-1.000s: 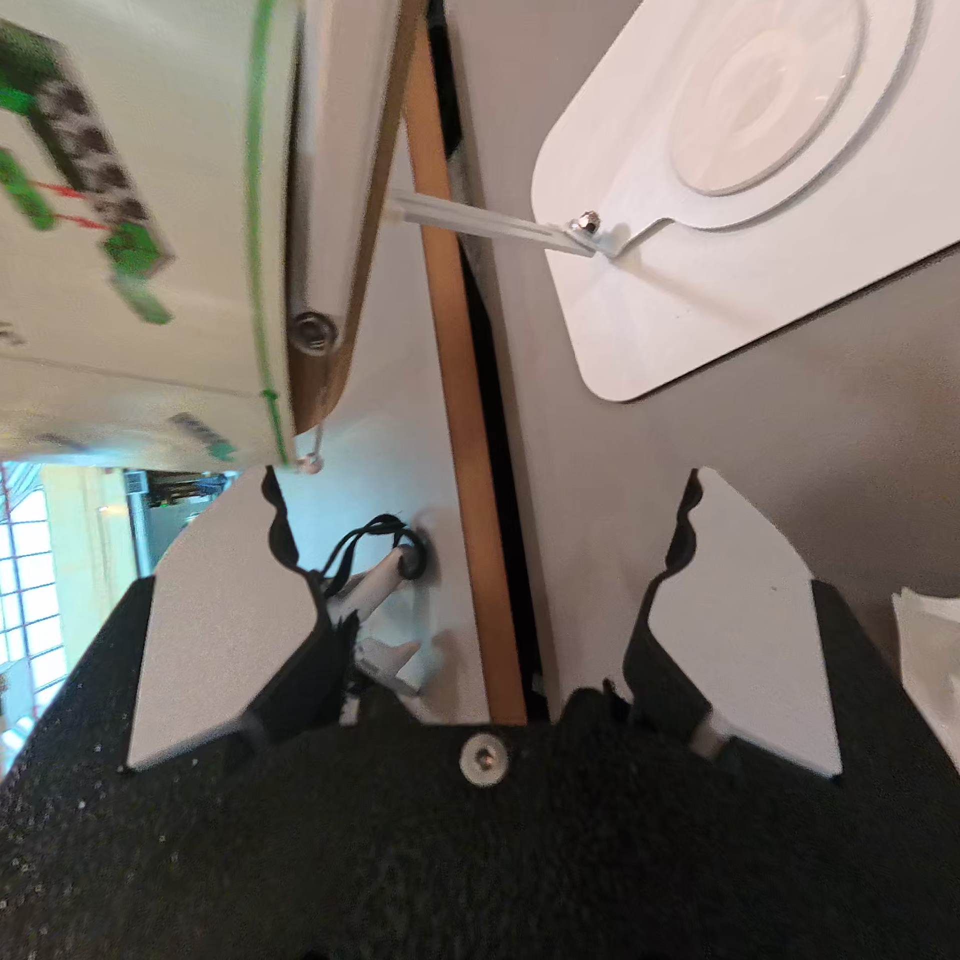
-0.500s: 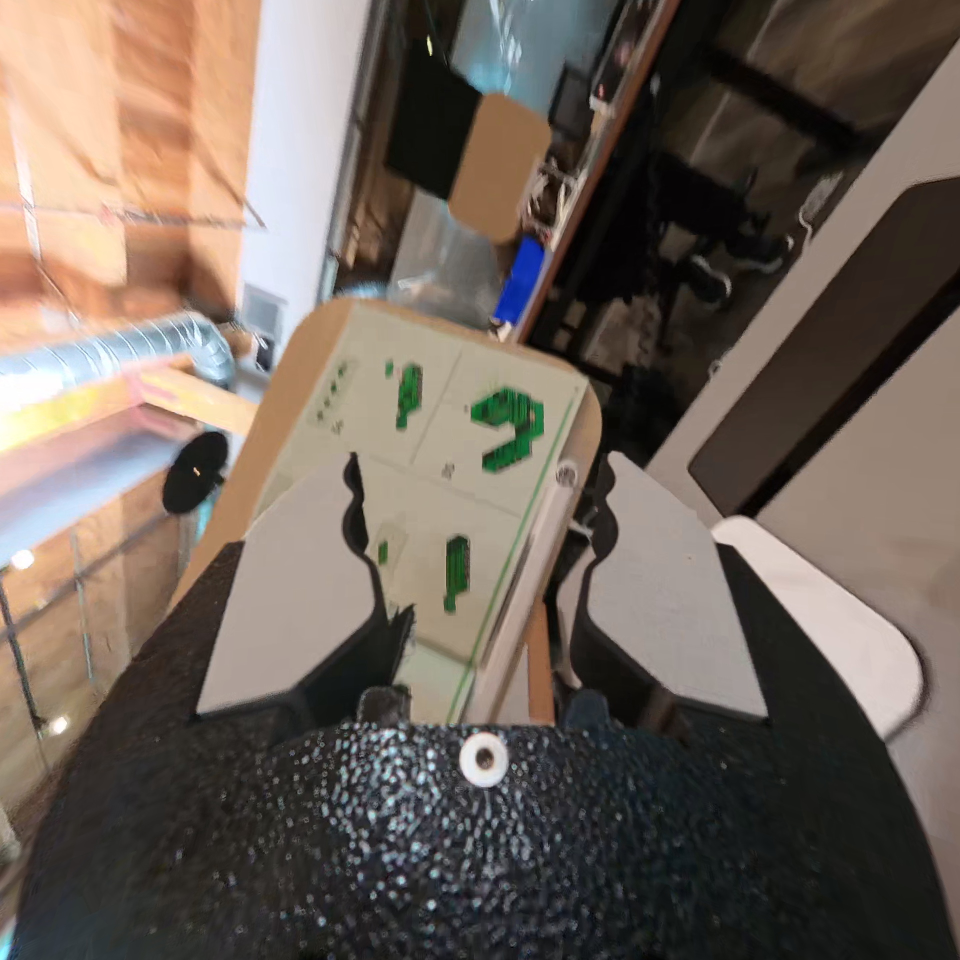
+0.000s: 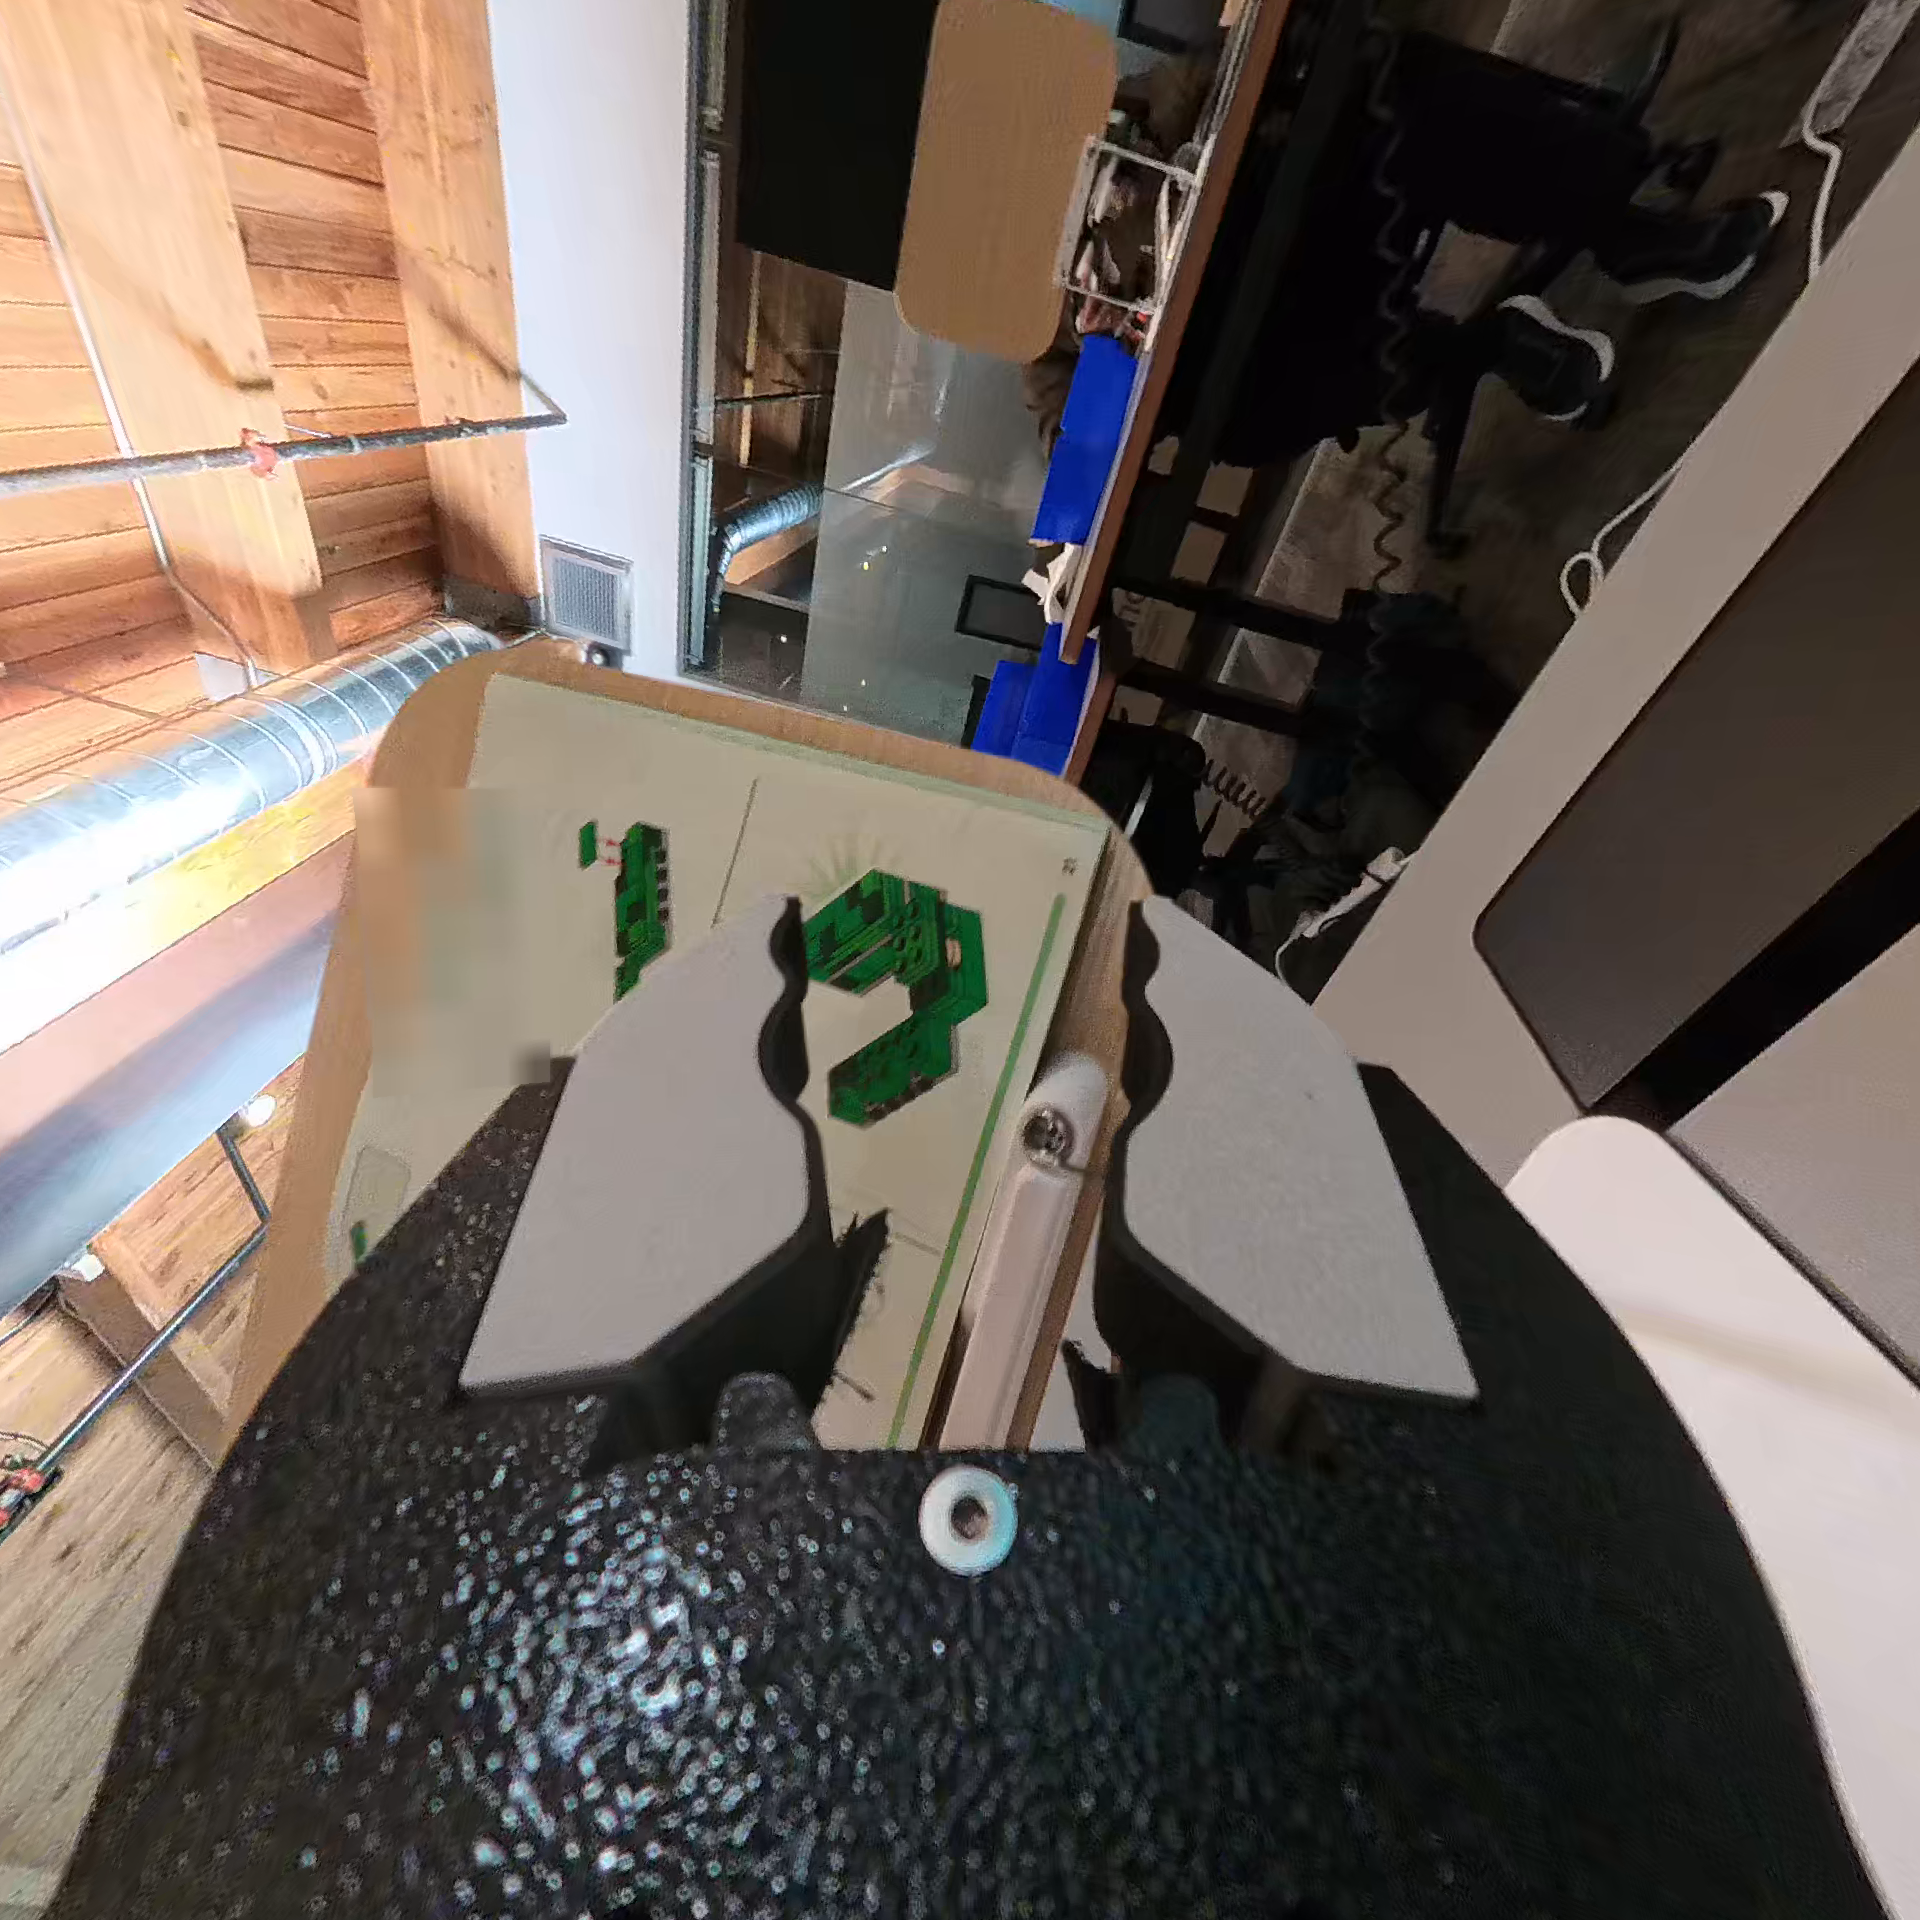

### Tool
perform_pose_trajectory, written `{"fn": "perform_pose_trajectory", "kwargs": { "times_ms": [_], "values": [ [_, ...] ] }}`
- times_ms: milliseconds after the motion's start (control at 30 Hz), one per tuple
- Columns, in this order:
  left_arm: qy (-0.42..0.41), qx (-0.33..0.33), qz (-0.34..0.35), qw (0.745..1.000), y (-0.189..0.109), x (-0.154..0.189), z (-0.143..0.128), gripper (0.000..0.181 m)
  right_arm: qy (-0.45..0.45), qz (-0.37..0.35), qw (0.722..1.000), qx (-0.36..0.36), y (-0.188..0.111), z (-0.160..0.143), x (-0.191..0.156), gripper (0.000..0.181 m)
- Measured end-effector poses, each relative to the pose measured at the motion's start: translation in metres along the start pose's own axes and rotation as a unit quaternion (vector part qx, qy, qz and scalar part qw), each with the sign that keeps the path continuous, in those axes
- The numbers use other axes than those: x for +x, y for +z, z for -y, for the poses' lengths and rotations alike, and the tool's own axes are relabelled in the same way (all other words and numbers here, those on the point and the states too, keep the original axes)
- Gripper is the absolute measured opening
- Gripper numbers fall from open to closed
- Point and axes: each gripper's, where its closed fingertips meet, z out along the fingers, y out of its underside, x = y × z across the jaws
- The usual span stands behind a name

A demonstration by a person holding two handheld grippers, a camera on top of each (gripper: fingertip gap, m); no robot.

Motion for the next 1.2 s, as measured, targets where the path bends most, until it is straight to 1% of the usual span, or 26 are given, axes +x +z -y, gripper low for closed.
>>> {"fn": "perform_pose_trajectory", "kwargs": {
  "times_ms": [133, 267, 467, 533, 600, 633, 700, 800, 1000, 1067, 1200],
  "values": [
    [-0.003, -0.027, -0.016, 1.0, 0.017, 0.008, -0.002, 0.061, 0.001, 0.0, 1.0, -0.001, 0.0, 0.0, 0.0, 0.0],
    [-0.016, -0.041, -0.028, 0.999, 0.025, 0.01, -0.004, 0.056, 0.003, -0.001, 1.0, -0.003, 0.001, -0.001, 0.001, 0.0],
    [0.025, -0.054, -0.015, 0.998, 0.028, 0.002, -0.007, 0.045, 0.0, 0.001, 1.0, -0.007, 0.003, -0.002, 0.0, 0.0],
    [0.045, -0.072, -0.027, 0.996, 0.029, 0.004, -0.011, 0.043, -0.002, 0.002, 1.0, -0.008, 0.003, -0.002, -0.001, 0.0],
    [0.068, -0.1, -0.046, 0.992, 0.031, 0.009, -0.019, 0.047, -0.004, 0.003, 1.0, -0.009, 0.003, -0.002, -0.001, 0.0],
    [0.072, -0.104, -0.051, 0.991, 0.031, 0.01, -0.021, 0.047, -0.005, 0.004, 1.0, -0.01, 0.003, -0.002, -0.002, 0.0],
    [0.072, -0.1, -0.051, 0.991, 0.031, 0.008, -0.02, 0.046, -0.006, 0.004, 1.0, -0.01, 0.003, -0.002, -0.002, 0.0],
    [0.066, -0.09, -0.05, 0.992, 0.029, 0.004, -0.017, 0.039, -0.006, 0.005, 1.0, -0.011, 0.003, -0.003, -0.002, 0.0],
    [0.081, -0.091, -0.048, 0.991, 0.025, 0.001, -0.015, 0.038, -0.009, 0.006, 1.0, -0.012, 0.003, -0.003, -0.002, 0.0],
    [0.076, -0.092, -0.05, 0.992, 0.025, 0.0, -0.015, 0.031, -0.009, 0.006, 1.0, -0.012, 0.003, -0.003, -0.002, 0.0],
    [0.066, -0.075, -0.051, 0.994, 0.021, -0.003, -0.008, 0.007, -0.01, 0.007, 1.0, -0.012, 0.004, -0.003, -0.003, 0.0]
  ]
}}
